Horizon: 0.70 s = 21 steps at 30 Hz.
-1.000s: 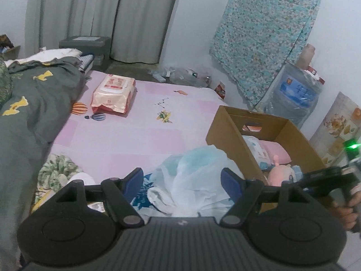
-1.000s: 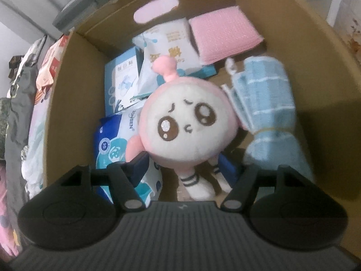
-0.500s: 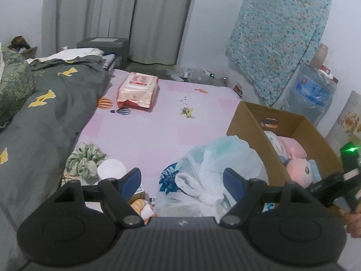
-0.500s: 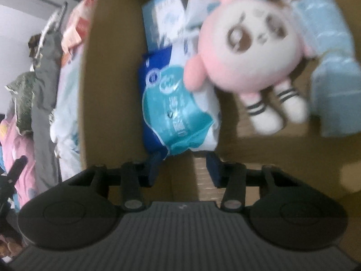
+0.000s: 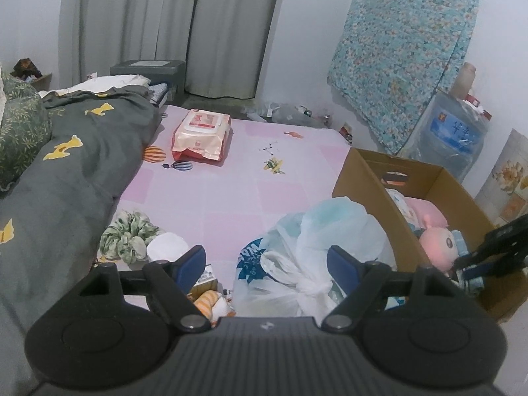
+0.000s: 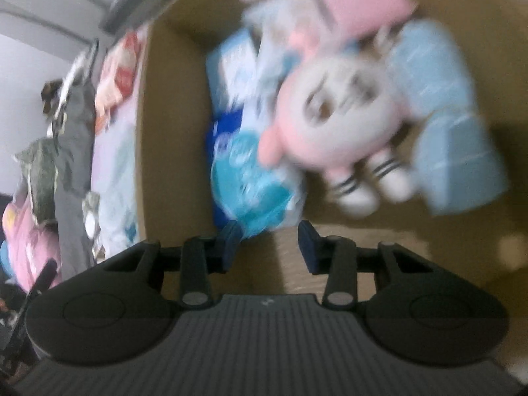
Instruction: Organize soft objects
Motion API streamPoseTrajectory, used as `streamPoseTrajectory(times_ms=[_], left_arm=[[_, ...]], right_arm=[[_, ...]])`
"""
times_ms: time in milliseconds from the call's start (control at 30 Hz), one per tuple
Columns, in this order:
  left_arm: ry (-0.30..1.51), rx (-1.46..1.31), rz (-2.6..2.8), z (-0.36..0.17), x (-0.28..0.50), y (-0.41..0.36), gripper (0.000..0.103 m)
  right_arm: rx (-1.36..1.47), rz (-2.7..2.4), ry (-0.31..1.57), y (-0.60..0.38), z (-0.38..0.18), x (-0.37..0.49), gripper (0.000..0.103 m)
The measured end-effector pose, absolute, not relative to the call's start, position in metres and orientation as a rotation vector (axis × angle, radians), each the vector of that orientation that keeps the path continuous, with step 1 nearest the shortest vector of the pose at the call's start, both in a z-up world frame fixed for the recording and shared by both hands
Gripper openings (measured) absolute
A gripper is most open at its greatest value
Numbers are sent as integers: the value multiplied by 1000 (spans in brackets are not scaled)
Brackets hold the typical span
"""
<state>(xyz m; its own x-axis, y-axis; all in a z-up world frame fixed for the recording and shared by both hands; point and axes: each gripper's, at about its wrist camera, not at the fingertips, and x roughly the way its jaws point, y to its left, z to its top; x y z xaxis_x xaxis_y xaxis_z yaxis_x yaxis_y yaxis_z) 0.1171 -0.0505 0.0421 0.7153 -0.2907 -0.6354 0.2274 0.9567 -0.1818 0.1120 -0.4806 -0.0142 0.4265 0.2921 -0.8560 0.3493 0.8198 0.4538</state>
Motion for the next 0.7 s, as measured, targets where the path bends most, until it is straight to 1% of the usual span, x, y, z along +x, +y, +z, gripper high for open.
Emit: streamPoseTrajectory(times_ms=[67,133,267,400,567,600,667,700], left_arm=[[720,-91,-293,41,117,-50,82],[720,-90,-292,41,117,-50,82],[719,-95,-286,39,115,-46,82],[721,-94,-281,38,114,-42,83],[722,-99,-273,37,115,-39,83],[723,-104,-273,36,115,-39,83],[725,-108,-276,35,116,-39,83],[727,-109,-276,35,117,-40,83]], right_arm=[[627,-99,1136,-496,-5,109,43],[617,-159,1158,-507,-9,107,43],[627,-251,1221,-524,-34,104,43],[647,-286,1225,-531,-56,112,43],[676,-283,1209,-533,-51,110,44],[675,-281,1204,-534,-46,105,45],[666,-295,1196,-535,-38,100,51],[655,-307,1192,-536,-36,99,52]])
